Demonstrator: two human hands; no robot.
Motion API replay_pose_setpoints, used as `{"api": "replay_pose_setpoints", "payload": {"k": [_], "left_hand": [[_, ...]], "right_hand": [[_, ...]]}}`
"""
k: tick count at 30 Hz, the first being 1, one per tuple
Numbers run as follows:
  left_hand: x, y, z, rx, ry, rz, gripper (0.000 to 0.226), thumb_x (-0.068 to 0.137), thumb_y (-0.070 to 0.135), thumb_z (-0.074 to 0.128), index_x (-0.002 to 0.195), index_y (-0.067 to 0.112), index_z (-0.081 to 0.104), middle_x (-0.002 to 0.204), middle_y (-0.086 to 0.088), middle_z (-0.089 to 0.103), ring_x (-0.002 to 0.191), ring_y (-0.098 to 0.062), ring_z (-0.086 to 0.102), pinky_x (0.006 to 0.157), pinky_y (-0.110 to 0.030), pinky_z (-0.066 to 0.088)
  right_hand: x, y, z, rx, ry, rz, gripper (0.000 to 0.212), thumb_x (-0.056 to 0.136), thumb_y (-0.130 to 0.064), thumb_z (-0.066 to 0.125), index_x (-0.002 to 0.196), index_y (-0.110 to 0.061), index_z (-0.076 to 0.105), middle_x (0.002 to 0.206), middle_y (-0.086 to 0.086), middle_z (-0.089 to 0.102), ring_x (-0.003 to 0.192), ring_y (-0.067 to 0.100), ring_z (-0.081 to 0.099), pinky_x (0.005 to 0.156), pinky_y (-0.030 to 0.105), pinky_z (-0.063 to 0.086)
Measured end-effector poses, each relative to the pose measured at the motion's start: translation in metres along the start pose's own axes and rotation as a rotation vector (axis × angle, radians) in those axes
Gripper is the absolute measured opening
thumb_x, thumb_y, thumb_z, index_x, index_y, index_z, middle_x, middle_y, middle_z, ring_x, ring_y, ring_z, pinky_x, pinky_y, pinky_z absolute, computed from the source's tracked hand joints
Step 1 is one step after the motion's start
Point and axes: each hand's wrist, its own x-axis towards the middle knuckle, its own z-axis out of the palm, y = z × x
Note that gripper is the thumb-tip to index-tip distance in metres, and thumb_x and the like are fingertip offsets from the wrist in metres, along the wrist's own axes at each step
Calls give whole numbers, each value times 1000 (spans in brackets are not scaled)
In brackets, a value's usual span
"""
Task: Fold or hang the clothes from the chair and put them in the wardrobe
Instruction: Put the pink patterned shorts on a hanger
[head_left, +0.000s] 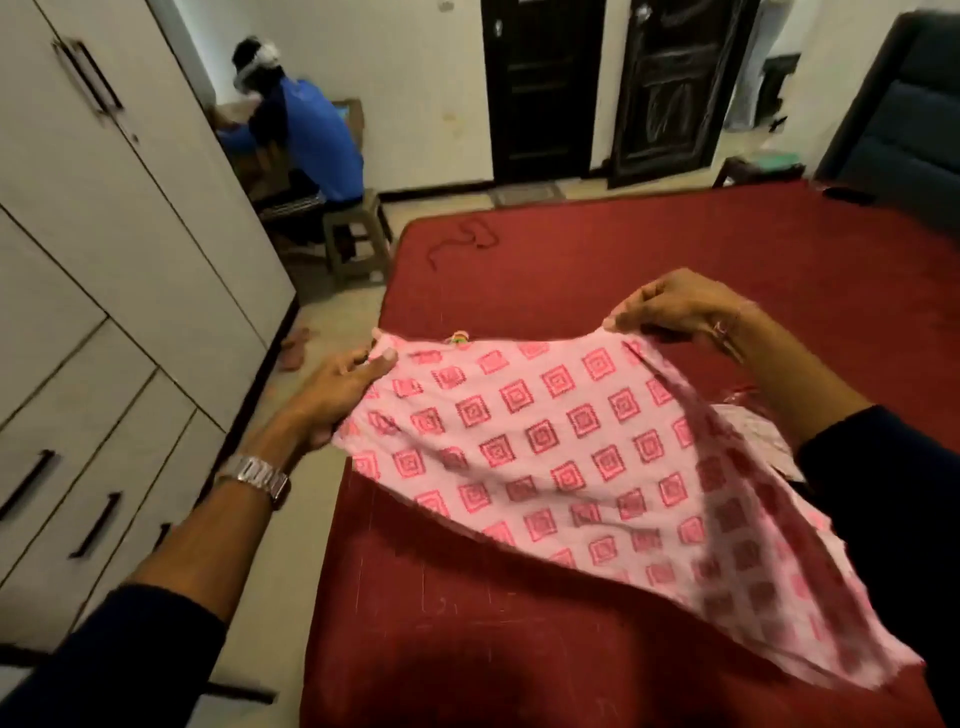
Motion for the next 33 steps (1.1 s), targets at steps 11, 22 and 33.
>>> {"api": "replay_pose_setpoints", "payload": {"k": [11,22,33], "left_hand": [[89,-432,-48,463,226,-128,22,97,40,63,82,24,57,67,21,60,59,3,48,55,-17,38],[115,-466,-64,580,276,-116,31,98,54,54,107,24,57,88,1,71,73,-16,70,56,-42,57],[124,-468,-78,866,461,-73,42,98,55,48,113,16,49,76,-7,63,61,-24,53,53,-31,36]], "right_hand": [[219,307,374,17,-18,202,39,84,12,56,62,-18,65,75,-3,67,76,19,63,68,32,51],[227,299,406,-10,241,73,32,91,8,60,87,-23,68,81,-15,68,80,-1,67,82,20,57],[269,265,431,55,283,-93,18,93,7,58,96,-7,69,92,4,73,79,6,67,69,9,52]]}}
